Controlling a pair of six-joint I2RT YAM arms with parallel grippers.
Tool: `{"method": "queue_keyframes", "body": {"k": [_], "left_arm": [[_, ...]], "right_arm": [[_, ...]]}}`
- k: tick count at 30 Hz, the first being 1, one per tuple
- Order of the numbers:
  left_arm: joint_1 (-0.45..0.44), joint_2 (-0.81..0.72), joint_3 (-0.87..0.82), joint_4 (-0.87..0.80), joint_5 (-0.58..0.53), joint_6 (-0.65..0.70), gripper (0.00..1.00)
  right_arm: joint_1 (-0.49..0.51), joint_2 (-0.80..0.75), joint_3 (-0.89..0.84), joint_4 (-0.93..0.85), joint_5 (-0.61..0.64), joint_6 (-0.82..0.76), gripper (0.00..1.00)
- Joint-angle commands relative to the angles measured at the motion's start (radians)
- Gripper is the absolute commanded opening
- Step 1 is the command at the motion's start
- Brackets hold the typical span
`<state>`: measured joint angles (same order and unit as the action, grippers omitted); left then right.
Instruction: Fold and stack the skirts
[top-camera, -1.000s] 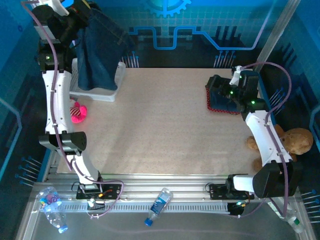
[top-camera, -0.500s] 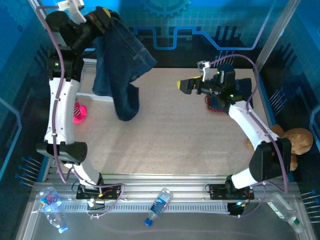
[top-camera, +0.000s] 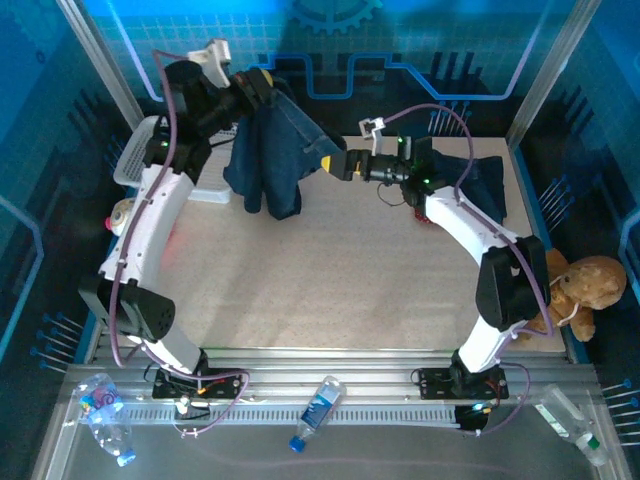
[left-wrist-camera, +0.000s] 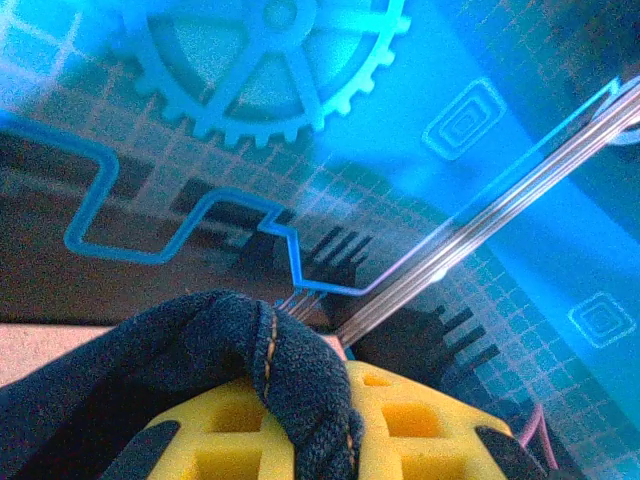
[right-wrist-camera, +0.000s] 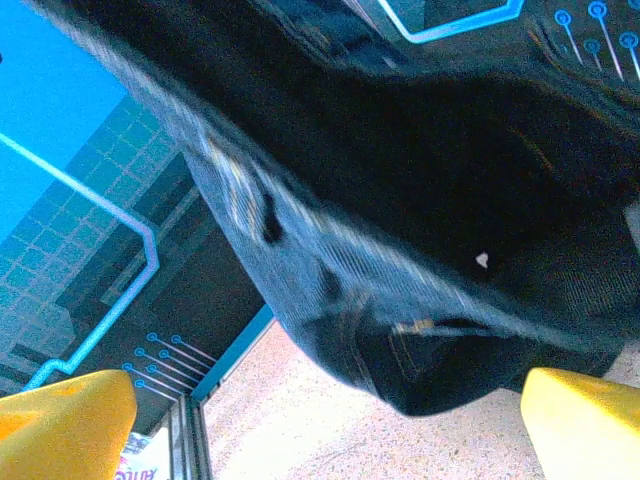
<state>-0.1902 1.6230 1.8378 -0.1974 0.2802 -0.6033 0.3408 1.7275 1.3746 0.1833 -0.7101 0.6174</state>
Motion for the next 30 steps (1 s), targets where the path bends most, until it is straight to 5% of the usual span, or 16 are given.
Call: {"method": "queue_keyframes", "body": {"k": [1, 11, 15, 18, 23, 28, 30], "left_arm": [[-0.047, -0.041, -0.035, 0.081, -0.042, 0.011, 0.0], [-0.121, -0.041, -0.226, 0.144, -0.098, -0.065, 0.0], [-0.121, -0.039, -0.238, 0.091, -0.173, -0.044, 0.0], [-0.12, -0.04, -0.191, 0.038, -0.244, 0.037, 0.0], [-0.1, -0.033, -0.025, -0.028, -0.352, 0.237, 0.0], [-0.106, -0.05, 0.078, -0.072, -0.377, 0.4, 0.0], [-0.137, -0.081, 0.027, -0.058, -0.395, 0.446, 0.0]], "right_arm": [[0.019, 0.035, 0.021, 0.051, 0.034, 0.048, 1.0], [0.036, 0.189, 0.066, 0.081, 0.097, 0.085, 0.95], [0.062, 0.231, 0.153, -0.034, 0.07, -0.086, 0.41], [0.05, 0.242, 0.242, -0.129, 0.077, -0.233, 0.16], [0.013, 0.398, 0.765, -0.537, 0.028, -0.594, 0.0], [0.005, 0.644, 1.452, -0.974, 0.105, -0.929, 0.0], [-0.006, 0.642, 1.487, -1.039, 0.108, -1.046, 0.0]]}}
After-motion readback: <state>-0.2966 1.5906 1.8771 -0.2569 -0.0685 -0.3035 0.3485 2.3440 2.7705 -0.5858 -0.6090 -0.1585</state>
